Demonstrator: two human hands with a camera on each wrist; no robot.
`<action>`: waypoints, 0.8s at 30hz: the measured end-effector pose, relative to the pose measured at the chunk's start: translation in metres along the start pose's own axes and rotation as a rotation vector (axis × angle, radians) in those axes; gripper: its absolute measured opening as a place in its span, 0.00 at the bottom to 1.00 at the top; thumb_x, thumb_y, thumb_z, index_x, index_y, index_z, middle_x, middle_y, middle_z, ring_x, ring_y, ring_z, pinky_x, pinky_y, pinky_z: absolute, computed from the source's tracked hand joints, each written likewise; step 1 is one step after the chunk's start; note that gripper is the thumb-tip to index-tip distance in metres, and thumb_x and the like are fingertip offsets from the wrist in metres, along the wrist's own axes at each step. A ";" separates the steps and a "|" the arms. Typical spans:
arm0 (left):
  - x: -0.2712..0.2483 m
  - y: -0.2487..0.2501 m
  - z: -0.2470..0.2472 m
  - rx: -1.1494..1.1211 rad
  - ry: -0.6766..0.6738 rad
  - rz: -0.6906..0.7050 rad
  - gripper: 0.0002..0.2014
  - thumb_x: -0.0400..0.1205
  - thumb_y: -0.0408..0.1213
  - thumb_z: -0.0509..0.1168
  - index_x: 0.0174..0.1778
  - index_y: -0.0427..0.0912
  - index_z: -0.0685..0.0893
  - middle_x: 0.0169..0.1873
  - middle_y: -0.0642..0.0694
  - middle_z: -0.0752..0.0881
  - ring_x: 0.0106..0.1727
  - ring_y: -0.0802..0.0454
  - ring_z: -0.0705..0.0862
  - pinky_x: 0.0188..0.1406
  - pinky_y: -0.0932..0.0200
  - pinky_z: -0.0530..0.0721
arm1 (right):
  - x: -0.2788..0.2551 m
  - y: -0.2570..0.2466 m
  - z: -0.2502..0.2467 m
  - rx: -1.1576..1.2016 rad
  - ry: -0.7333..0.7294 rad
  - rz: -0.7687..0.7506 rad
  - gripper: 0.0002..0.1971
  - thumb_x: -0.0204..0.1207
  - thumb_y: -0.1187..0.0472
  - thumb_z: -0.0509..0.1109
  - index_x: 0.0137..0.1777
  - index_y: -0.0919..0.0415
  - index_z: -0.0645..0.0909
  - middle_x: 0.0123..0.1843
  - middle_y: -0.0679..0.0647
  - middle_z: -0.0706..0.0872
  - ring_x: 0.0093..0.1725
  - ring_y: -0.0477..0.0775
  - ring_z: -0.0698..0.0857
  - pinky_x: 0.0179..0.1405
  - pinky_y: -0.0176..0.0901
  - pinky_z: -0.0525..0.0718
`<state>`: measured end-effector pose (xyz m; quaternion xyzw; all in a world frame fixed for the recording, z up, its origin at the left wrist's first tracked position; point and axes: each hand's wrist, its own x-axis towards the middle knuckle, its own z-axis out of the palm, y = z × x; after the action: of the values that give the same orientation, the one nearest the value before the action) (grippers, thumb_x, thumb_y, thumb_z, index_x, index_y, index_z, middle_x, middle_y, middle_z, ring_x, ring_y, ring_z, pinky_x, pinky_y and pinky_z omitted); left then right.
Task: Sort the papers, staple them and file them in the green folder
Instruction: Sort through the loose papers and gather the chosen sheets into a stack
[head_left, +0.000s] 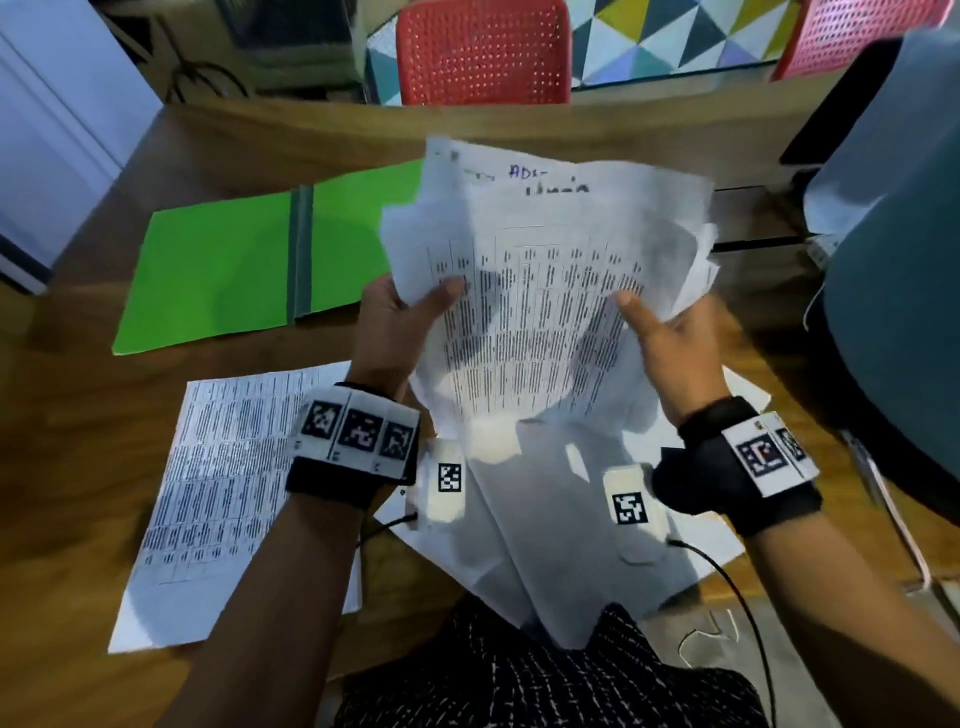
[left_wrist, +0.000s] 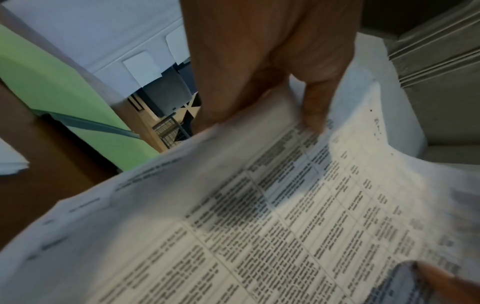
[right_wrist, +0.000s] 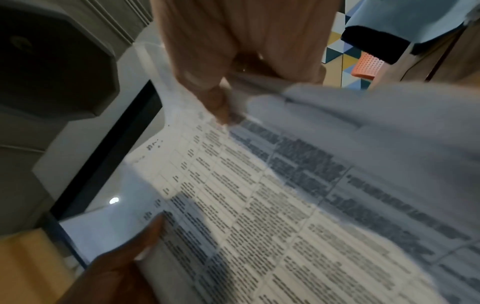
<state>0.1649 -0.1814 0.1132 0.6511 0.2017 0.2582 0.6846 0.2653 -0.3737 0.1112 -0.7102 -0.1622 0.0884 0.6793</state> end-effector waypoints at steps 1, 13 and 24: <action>0.001 0.003 0.002 -0.014 0.029 0.040 0.12 0.64 0.38 0.73 0.43 0.49 0.87 0.28 0.63 0.91 0.36 0.58 0.89 0.46 0.53 0.89 | 0.001 -0.004 0.002 0.020 0.046 -0.032 0.27 0.75 0.66 0.68 0.72 0.69 0.65 0.67 0.58 0.79 0.65 0.53 0.81 0.67 0.43 0.81; -0.017 0.022 -0.010 -0.087 -0.075 0.179 0.18 0.55 0.54 0.77 0.37 0.50 0.91 0.34 0.63 0.92 0.40 0.67 0.90 0.41 0.70 0.86 | -0.010 -0.010 0.010 -0.287 0.154 -0.608 0.35 0.70 0.59 0.70 0.72 0.50 0.54 0.67 0.38 0.58 0.69 0.21 0.60 0.71 0.20 0.60; -0.004 0.041 -0.015 -0.126 0.054 0.289 0.14 0.81 0.24 0.60 0.34 0.43 0.82 0.25 0.58 0.89 0.30 0.64 0.86 0.30 0.68 0.84 | -0.004 -0.022 0.015 -0.551 0.185 -0.642 0.18 0.69 0.70 0.67 0.60 0.67 0.81 0.59 0.67 0.70 0.64 0.51 0.70 0.60 0.11 0.65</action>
<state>0.1487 -0.1711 0.1527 0.6218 0.1078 0.3834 0.6743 0.2544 -0.3608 0.1313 -0.7835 -0.3308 -0.2379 0.4691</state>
